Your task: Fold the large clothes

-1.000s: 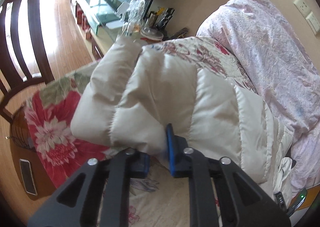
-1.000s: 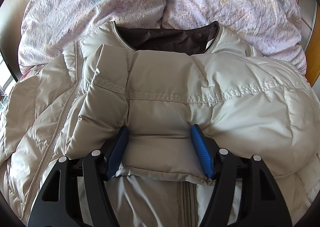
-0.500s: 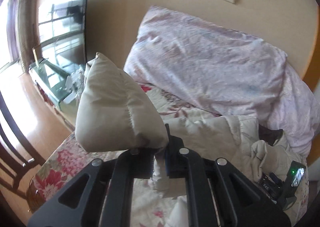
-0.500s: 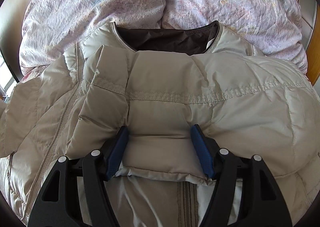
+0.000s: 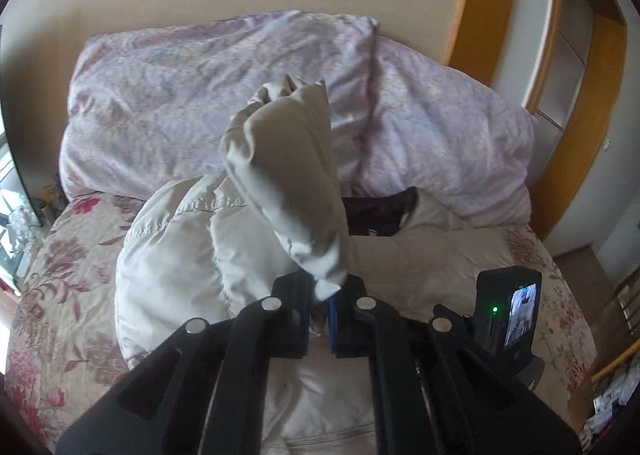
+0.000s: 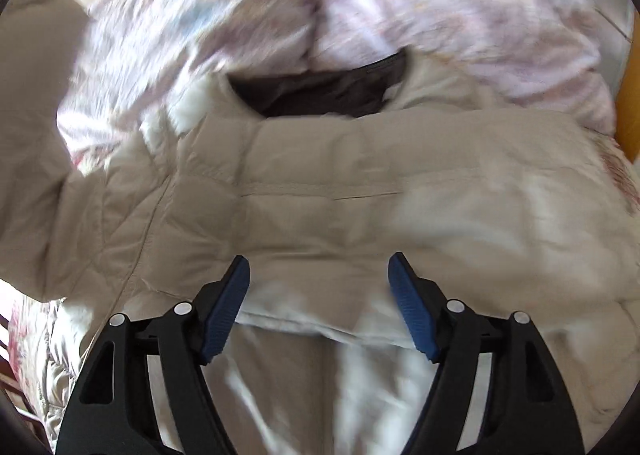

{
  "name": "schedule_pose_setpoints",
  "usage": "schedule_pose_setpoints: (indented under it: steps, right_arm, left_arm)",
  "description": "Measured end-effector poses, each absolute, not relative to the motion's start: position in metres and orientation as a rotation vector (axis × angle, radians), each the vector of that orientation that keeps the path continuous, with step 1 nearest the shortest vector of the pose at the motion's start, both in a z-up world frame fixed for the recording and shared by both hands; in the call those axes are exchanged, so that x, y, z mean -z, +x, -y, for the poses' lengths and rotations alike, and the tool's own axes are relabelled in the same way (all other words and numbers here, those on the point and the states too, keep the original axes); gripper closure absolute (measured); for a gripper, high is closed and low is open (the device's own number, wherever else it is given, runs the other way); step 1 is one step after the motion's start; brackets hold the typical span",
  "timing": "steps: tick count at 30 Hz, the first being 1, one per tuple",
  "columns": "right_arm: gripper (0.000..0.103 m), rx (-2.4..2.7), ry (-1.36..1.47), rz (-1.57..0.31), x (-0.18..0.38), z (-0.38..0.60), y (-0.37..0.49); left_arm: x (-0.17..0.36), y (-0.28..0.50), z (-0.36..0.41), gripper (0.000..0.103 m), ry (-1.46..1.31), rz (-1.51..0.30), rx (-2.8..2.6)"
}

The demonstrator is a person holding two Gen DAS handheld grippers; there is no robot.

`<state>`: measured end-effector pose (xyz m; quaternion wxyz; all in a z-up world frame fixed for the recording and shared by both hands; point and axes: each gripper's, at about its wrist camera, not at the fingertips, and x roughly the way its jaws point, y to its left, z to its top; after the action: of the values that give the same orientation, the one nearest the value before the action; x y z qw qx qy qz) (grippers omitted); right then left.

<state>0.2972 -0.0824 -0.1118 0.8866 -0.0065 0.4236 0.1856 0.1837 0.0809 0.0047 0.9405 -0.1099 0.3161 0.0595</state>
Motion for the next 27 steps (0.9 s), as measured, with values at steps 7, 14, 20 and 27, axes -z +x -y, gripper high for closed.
schedule_pose_setpoints:
  steps: [7,14,20,27]
  right_arm:
    - [0.029,-0.157,0.091,-0.817,0.094,0.179,0.293]
    - [0.030,-0.068,0.182,-0.779,0.081,0.235,0.292]
    - [0.047,-0.339,0.198,-0.718,0.053,0.200,0.281]
    - [0.065,-0.535,-0.008,-0.756,0.065,0.113,0.280]
  left_arm:
    - [0.040,0.229,0.006,0.095,-0.166,-0.770,0.058]
    - [0.055,0.223,0.036,0.030,-0.110,-0.785,0.162]
    - [0.023,0.188,-0.025,0.022,-0.133,-0.700,0.025]
    - [0.042,0.143,-0.099,0.021,-0.119,-0.750,-0.181]
